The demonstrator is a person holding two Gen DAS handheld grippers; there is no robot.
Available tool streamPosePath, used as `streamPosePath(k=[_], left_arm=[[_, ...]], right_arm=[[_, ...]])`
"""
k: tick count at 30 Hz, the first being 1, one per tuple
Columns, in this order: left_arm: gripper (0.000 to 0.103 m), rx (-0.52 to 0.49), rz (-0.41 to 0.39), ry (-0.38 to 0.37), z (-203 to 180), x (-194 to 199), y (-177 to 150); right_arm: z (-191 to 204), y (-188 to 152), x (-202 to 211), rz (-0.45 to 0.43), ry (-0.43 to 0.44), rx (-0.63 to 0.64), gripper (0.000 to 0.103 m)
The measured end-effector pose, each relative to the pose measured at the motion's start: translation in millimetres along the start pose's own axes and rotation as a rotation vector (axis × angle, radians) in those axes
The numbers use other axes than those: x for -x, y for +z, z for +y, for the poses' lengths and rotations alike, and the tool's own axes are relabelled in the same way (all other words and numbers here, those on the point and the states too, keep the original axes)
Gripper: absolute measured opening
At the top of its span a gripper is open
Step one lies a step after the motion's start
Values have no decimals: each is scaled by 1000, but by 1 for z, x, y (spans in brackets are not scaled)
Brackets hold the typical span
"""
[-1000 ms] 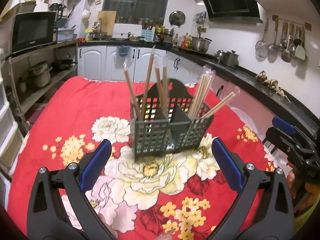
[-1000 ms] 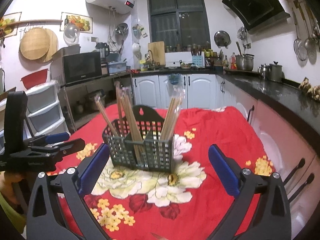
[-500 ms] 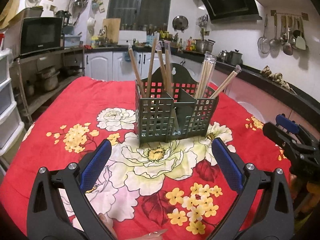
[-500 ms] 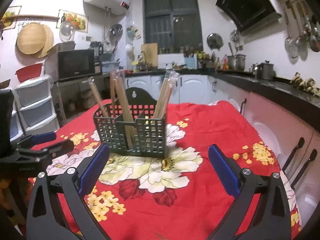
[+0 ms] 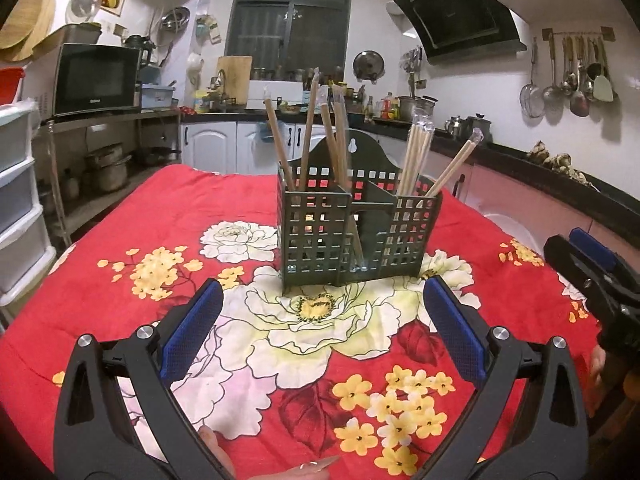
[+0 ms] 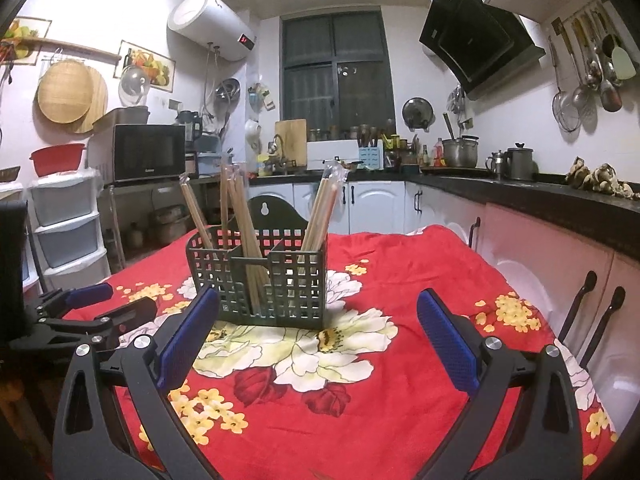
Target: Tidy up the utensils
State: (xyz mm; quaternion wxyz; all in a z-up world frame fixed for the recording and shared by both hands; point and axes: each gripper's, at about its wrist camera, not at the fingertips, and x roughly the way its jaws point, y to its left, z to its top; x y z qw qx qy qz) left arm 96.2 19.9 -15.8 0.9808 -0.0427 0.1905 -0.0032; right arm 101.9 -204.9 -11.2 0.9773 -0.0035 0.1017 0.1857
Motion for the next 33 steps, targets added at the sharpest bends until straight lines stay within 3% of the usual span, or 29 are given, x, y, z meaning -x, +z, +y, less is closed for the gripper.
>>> streamPosePath(k=[33], left_arm=[[92,3,-3,-3,0,0,-1]], right_arm=[[-1,-5,0,3,-16,-18,97]])
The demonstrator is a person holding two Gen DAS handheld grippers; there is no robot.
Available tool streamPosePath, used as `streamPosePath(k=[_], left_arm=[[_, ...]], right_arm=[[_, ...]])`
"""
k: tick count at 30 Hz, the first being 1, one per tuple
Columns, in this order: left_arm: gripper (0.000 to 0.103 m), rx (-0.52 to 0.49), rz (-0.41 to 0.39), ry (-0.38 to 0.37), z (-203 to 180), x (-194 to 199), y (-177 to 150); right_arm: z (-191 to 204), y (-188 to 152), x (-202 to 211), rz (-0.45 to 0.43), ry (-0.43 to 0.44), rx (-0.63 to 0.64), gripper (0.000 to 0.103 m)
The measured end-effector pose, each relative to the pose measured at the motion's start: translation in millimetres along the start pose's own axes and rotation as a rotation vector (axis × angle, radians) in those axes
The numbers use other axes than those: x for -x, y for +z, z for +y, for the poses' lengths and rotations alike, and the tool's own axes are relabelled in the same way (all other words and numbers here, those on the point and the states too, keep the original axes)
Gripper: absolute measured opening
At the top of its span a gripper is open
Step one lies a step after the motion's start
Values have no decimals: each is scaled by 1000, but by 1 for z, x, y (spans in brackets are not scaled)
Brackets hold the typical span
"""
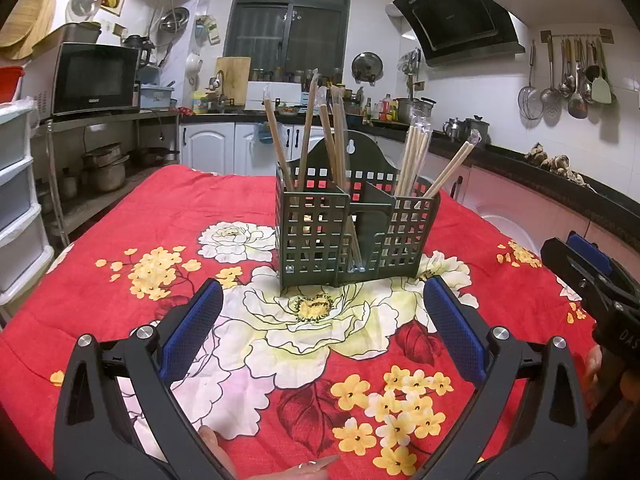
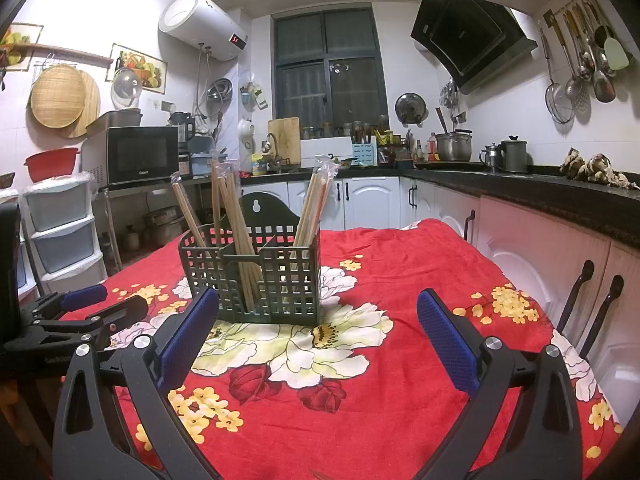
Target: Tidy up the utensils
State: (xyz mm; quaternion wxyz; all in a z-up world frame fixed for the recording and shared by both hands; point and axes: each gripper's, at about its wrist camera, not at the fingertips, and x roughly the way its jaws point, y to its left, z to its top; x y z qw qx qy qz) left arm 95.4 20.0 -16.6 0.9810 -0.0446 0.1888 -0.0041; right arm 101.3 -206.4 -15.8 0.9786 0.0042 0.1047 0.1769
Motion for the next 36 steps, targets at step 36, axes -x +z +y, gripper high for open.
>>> streamPosePath(k=[36], left_arm=[[92,4,5,-1,-1,-1,-1]], right_arm=[[-2,0,-1,-3,-4,-9,97]])
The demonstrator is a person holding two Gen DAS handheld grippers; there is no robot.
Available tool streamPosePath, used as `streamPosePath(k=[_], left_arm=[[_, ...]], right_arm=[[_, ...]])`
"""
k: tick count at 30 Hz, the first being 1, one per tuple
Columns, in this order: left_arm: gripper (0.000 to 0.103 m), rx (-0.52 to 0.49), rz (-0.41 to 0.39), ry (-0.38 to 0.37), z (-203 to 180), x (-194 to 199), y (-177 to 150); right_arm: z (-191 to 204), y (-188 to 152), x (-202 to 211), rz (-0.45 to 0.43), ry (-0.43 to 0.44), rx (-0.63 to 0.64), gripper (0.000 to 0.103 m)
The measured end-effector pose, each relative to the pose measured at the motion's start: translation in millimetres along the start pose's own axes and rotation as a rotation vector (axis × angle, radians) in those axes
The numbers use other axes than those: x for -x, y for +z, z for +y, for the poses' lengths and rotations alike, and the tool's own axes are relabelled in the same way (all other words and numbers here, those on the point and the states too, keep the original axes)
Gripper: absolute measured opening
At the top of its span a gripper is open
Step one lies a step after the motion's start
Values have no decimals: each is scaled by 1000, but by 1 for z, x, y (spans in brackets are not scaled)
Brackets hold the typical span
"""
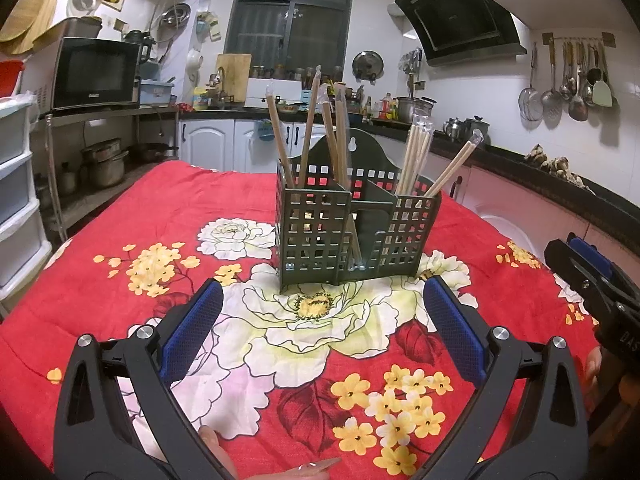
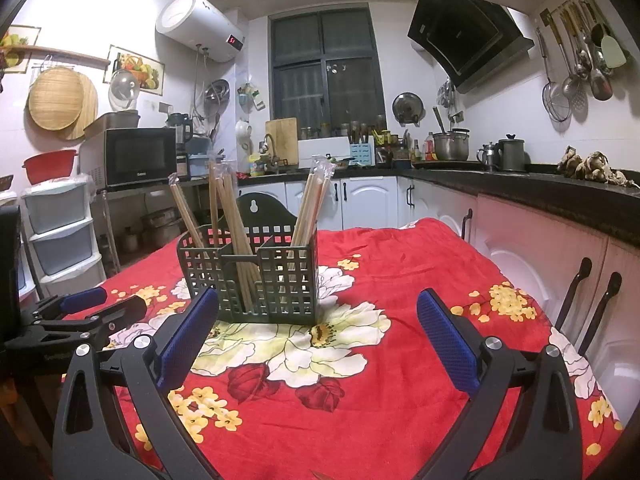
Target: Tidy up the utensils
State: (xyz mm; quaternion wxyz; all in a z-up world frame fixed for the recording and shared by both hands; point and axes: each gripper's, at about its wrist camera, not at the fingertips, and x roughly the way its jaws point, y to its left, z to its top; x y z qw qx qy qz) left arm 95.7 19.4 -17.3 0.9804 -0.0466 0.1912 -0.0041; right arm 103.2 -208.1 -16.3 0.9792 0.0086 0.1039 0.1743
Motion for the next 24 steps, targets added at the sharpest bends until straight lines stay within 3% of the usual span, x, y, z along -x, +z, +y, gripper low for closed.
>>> streamPosePath(k=[15,18,21,24], left_arm=[[92,31,15,-18,5,-3,-1],[92,56,50,-13,11,-4,8],[92,73,113,28,31,-14,20],[92,107,183,109,62,-28,30]], right_arm=[[-1,3,-1,24,-20,-17,97],[-9,12,-2,41,-41,-32,97],[-27,24,-10,88,-91,-47,97],[-52,30,-30,197,-181,-53,97]])
